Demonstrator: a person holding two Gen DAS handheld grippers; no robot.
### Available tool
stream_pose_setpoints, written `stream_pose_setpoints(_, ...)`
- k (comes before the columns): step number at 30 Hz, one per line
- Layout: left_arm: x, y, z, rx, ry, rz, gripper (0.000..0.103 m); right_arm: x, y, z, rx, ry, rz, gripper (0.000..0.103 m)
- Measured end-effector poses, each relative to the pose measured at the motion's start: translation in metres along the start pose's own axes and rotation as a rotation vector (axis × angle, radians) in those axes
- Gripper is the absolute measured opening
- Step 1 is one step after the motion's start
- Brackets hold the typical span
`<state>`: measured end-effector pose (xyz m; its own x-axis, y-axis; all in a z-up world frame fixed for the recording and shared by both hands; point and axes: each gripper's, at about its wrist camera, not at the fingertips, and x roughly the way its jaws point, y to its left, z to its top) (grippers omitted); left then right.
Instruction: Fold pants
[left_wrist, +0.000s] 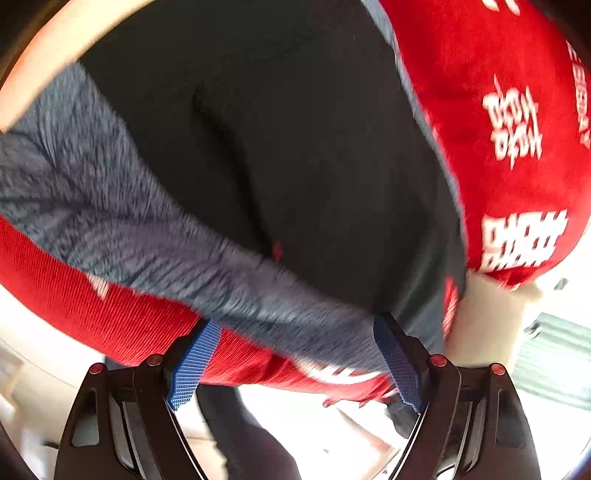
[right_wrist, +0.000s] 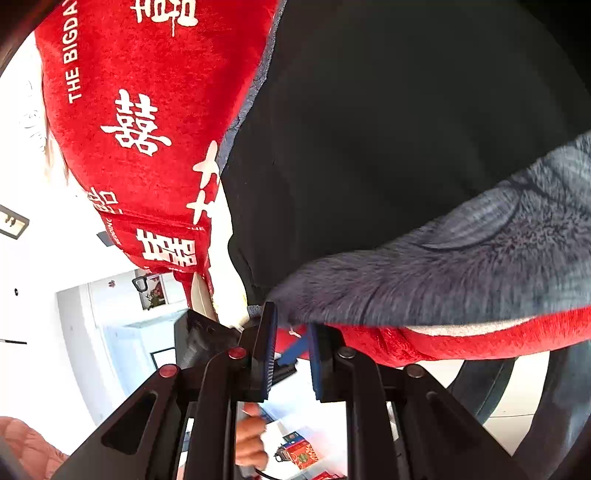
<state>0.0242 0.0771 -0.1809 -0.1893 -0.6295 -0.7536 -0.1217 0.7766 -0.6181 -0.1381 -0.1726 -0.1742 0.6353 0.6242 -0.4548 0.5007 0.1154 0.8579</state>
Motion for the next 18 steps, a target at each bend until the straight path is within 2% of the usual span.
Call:
stream_pose_setpoints(2,-0.001,-0.003,0.011,-0.029,-0.020,-0.025,0.085,0.002,-0.005,0.001,0.004,0.011,-0.010,0.018)
stream_pose_setpoints(6,0.006,-0.006,0.015,0.002,0.001,0.042,0.085,0.003,-0.022,-0.003,0.063,0.020,-0.050,0.021)
stream_pose_setpoints(8,0.009,-0.010,0.013,0.046,0.007,0.077,0.085,-0.001,-0.035,-0.007,0.101,0.007,-0.079,0.031)
stream_pose_setpoints(9,0.010,-0.012,0.013,0.061,0.009,0.090,0.085,-0.003,-0.041,-0.009,0.120,-0.006,-0.088,0.042)
stream_pose_setpoints(10,0.012,-0.014,0.013,0.073,0.010,0.102,0.085,-0.006,-0.044,-0.009,0.132,-0.016,-0.090,0.047)
stream_pose_setpoints(13,0.016,-0.019,0.015,0.079,0.020,0.122,0.085,-0.016,-0.057,-0.007,0.202,-0.084,-0.031,0.049)
stream_pose_setpoints(15,0.017,-0.021,0.015,0.089,0.024,0.131,0.084,-0.020,-0.067,-0.005,0.260,-0.120,0.039,0.050)
stream_pose_setpoints(17,0.018,-0.025,0.016,0.115,0.017,0.175,0.066,-0.017,-0.076,-0.005,0.332,-0.131,0.111,0.049)
stream_pose_setpoints(18,0.017,-0.027,0.016,0.130,0.015,0.185,0.043,-0.016,-0.079,-0.006,0.366,-0.139,0.139,0.031)
